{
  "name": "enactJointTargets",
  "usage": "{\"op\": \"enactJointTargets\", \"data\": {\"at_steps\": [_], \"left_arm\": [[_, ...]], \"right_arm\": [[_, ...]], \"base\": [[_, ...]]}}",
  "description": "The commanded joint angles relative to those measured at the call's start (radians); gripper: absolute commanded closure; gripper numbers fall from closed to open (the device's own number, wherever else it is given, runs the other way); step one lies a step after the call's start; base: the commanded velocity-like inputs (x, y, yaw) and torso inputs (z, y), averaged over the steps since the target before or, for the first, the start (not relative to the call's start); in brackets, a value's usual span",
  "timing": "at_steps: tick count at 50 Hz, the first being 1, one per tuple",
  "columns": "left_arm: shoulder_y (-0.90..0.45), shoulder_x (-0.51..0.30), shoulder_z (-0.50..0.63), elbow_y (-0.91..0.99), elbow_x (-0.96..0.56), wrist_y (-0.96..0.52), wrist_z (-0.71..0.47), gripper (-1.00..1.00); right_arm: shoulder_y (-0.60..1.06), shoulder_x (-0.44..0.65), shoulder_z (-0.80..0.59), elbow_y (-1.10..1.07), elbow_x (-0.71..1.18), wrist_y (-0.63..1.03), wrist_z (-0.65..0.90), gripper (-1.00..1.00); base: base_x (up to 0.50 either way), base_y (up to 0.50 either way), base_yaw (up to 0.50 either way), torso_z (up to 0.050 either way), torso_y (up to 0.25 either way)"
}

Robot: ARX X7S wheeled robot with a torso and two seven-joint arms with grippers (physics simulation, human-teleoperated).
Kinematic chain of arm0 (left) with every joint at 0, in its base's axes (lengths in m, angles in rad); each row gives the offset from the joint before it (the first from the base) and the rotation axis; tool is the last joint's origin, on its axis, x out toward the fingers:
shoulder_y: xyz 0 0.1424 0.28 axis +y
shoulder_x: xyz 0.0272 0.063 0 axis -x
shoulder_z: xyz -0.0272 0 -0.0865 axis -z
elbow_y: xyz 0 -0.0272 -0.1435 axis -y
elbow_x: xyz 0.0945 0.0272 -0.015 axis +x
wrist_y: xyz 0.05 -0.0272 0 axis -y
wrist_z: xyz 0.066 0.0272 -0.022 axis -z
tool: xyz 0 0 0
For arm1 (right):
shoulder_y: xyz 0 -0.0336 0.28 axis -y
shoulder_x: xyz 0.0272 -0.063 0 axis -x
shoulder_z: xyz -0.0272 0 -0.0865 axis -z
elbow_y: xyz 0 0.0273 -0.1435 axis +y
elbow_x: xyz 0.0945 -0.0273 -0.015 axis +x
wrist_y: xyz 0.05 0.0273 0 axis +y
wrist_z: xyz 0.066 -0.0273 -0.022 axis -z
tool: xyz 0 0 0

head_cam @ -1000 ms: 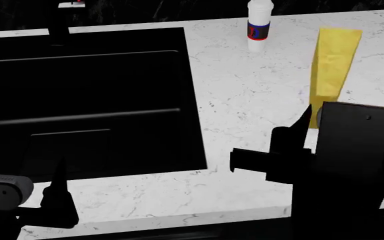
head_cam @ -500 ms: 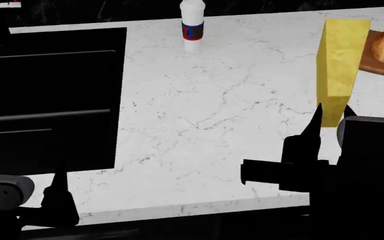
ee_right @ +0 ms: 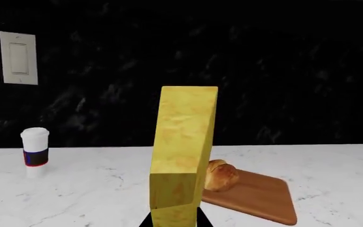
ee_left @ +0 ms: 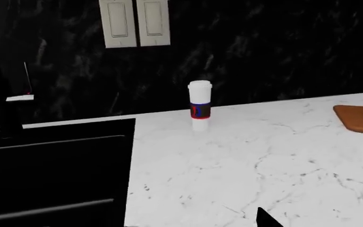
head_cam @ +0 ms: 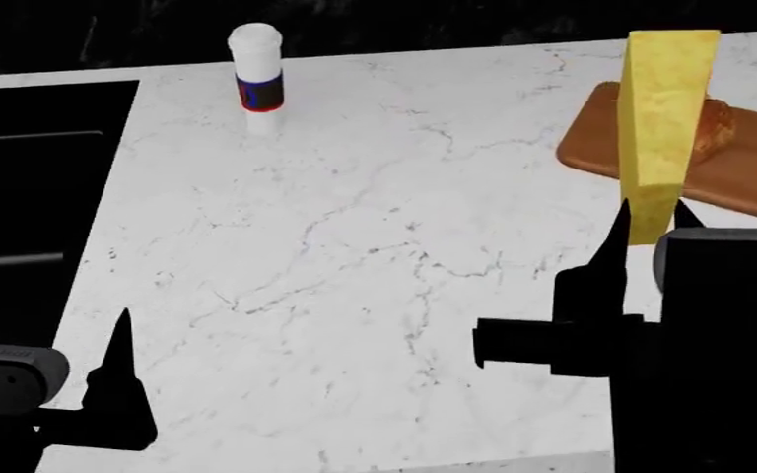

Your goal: Pick up the wedge of cheese and place it on the slice of bread to prepare a simple cheese on bread dish.

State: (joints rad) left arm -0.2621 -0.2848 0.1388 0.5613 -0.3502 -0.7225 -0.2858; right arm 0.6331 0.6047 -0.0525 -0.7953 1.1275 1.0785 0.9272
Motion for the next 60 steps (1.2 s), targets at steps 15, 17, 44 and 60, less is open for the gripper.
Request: {"op": "enactJointTargets", "data": {"at_steps": [15, 17, 44, 60], "left_arm": [[-0.002, -0.008, 0.004, 0.0, -0.01, 0.005, -0.009, -1.0], [-0.002, -0.008, 0.005, 0.0, -0.011, 0.004, -0.01, -1.0], [-0.004, -0.015, 0.012, -0.006, -0.018, 0.011, -0.02, -1.0], [-0.003, -0.018, 0.01, -0.005, -0.027, 0.013, -0.024, -1.0]], "right_arm": [[-0.005, 0.011, -0.035, -0.002, -0.046, -0.014, -0.027, 1.0], [-0.007, 0.012, -0.037, 0.005, -0.053, -0.019, -0.032, 1.0], [-0.026, 0.018, -0.043, 0.016, -0.062, -0.044, -0.044, 1.0], [-0.023, 0.021, -0.085, 0.018, -0.089, -0.037, -0.046, 1.0]], "base": [[0.35, -0.33, 0.0, 0.0, 0.001], [0.39, -0.28, 0.0, 0.0, 0.0], [0.4, -0.28, 0.0, 0.0, 0.001], [0.25, -0.17, 0.0, 0.0, 0.001]]}}
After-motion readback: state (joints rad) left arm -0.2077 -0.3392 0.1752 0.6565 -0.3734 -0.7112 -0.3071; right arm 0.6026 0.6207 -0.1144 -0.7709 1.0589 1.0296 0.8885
